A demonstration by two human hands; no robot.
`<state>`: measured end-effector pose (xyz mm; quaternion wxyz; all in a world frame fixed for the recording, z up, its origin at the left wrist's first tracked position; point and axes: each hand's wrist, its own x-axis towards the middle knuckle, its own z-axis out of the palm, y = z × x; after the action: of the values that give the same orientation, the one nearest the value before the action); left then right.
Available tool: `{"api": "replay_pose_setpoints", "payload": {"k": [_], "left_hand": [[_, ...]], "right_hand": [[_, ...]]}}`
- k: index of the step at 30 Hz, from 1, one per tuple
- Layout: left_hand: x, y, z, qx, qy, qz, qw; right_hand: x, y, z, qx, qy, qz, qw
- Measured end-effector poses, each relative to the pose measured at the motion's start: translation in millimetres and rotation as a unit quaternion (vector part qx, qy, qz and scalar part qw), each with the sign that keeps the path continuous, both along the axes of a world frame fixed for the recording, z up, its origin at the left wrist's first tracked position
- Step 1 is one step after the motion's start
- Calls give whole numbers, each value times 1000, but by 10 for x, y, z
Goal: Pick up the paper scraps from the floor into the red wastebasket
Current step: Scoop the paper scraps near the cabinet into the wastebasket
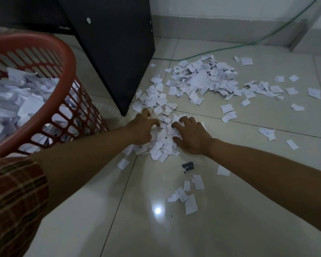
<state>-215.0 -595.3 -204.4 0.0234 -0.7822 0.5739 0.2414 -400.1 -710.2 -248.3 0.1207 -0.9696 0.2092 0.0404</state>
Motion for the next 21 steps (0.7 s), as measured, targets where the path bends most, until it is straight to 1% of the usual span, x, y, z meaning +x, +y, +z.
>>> {"api": "replay_pose_setpoints", "payload": {"k": [3, 5, 7, 11, 15, 18, 21], "left_hand": [[-31, 128, -49, 89, 2, 63, 994], [-81, 224, -110, 119, 23, 85, 989], [-161, 305, -160, 103, 38, 100, 989], [-313, 408, -231, 23, 56, 155, 986], [-352, 406, -262, -5, 97, 211, 973], [-294, 372, -241, -26, 98, 216, 971], [-232, 338, -227, -49, 104, 221, 969]], "right_hand": [[-21, 28, -22, 33, 64, -31, 997], [-27, 62, -23, 32, 101, -20, 994], [-30, 92, -9, 22, 103, -7, 994], [7, 149, -5, 3, 90, 2, 996], [71, 193, -22, 24, 84, -4, 996], [84, 244, -21, 40, 70, 0, 997], [65, 280, -26, 18, 85, 33, 996]]}}
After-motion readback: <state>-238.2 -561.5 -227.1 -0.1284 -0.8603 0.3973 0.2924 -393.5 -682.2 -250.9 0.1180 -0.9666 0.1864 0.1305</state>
